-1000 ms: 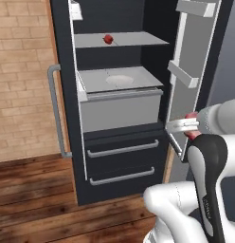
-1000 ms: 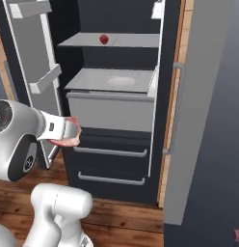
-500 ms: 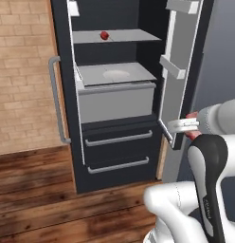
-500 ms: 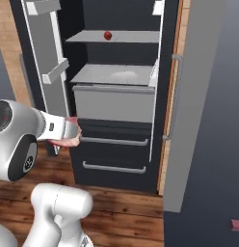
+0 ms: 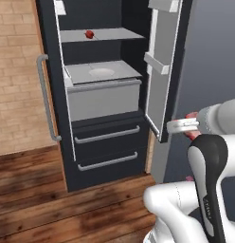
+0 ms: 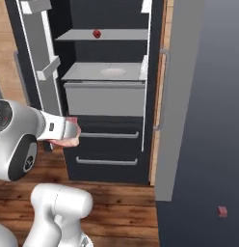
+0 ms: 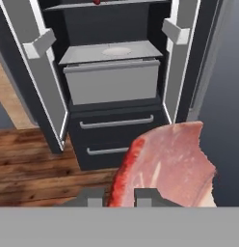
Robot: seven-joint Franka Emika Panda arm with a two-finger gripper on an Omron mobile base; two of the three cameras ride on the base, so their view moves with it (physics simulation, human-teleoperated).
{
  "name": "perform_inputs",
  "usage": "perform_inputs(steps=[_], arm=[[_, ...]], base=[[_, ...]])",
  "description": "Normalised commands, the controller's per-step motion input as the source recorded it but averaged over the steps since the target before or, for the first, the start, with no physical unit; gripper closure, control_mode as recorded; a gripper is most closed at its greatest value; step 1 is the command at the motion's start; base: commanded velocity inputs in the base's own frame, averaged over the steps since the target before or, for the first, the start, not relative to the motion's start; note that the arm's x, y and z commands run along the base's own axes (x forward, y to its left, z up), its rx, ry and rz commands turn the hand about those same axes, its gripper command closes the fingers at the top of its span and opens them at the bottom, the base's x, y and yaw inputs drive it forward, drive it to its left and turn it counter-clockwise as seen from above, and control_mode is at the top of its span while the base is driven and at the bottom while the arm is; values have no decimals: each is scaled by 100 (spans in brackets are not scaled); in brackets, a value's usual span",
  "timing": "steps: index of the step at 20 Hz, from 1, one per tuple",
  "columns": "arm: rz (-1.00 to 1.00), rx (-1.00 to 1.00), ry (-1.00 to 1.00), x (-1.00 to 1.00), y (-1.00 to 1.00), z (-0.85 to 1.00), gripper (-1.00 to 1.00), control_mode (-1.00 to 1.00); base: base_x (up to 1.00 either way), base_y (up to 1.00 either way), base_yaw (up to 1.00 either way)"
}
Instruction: Transport the steak from the fridge to the microwave and turn on the microwave.
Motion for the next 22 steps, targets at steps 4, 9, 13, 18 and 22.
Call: perform_inputs(steps=[4,9,13,18,22], arm=[[0,0,0,0,0,0,100,100],[0,0,0,0,0,0,100,100],[0,0,0,0,0,0,100,100],[0,0,0,0,0,0,100,100],[0,0,0,0,0,0,100,100]], base=[[-42,23,-36],[-44,42,-4],[-42,43,18],[-36,43,43],[-28,40,56]])
